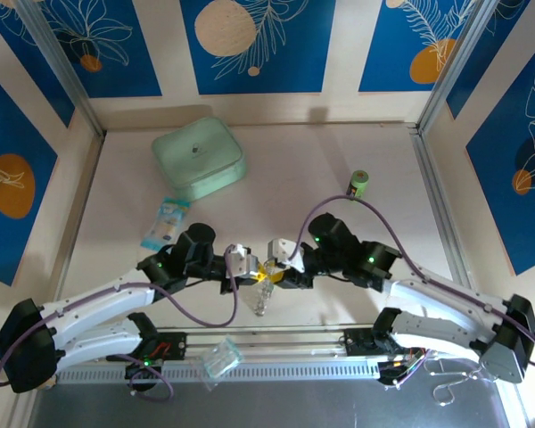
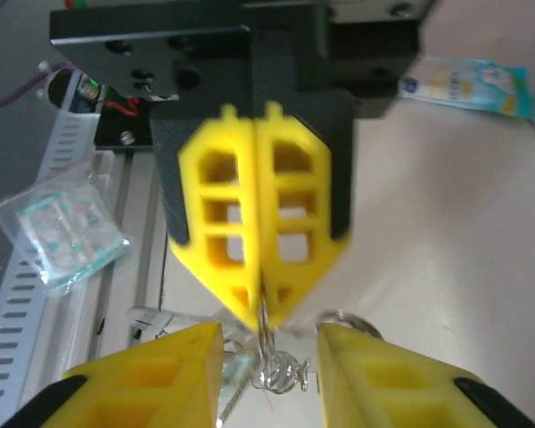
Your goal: Put the keys on the keyring
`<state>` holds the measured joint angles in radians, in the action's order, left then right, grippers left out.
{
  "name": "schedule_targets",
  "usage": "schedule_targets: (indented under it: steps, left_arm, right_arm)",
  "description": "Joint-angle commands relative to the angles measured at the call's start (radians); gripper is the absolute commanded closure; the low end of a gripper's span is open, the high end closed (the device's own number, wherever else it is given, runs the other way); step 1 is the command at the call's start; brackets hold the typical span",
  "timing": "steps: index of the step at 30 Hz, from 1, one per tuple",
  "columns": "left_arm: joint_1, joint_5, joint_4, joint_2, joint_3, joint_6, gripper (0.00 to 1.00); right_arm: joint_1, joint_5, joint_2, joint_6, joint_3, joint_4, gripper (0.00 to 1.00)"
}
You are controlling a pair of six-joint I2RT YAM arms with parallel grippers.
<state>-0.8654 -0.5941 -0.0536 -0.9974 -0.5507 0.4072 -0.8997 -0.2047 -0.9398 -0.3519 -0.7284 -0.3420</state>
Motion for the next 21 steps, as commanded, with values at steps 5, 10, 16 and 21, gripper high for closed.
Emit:
schedule_targets:
  steps: [5,10,16,21]
  left_arm:
    - [-0.003,-0.003,-0.218,0.050,0.081,-0.079,1.00]
    - [-0.003,-0.011,-0.224,0.046,0.086,-0.077,1.00]
    - [-0.003,-0.011,-0.223,0.045,0.088,-0.077,1.00]
    - [-0.003,-0.010,-0.235,0.039,0.087,-0.085,1.00]
  right_arm:
    - [0.011,-0.035,0.107,0.206,0.150,0.121,0.61]
    - [-0.021,0.033,0.096,0.215,0.188,0.169,0.59]
    - [-0.020,0.047,0.075,0.183,0.183,0.172,0.64]
    - [-0.021,0.017,0.048,0.169,0.166,0.161,0.78]
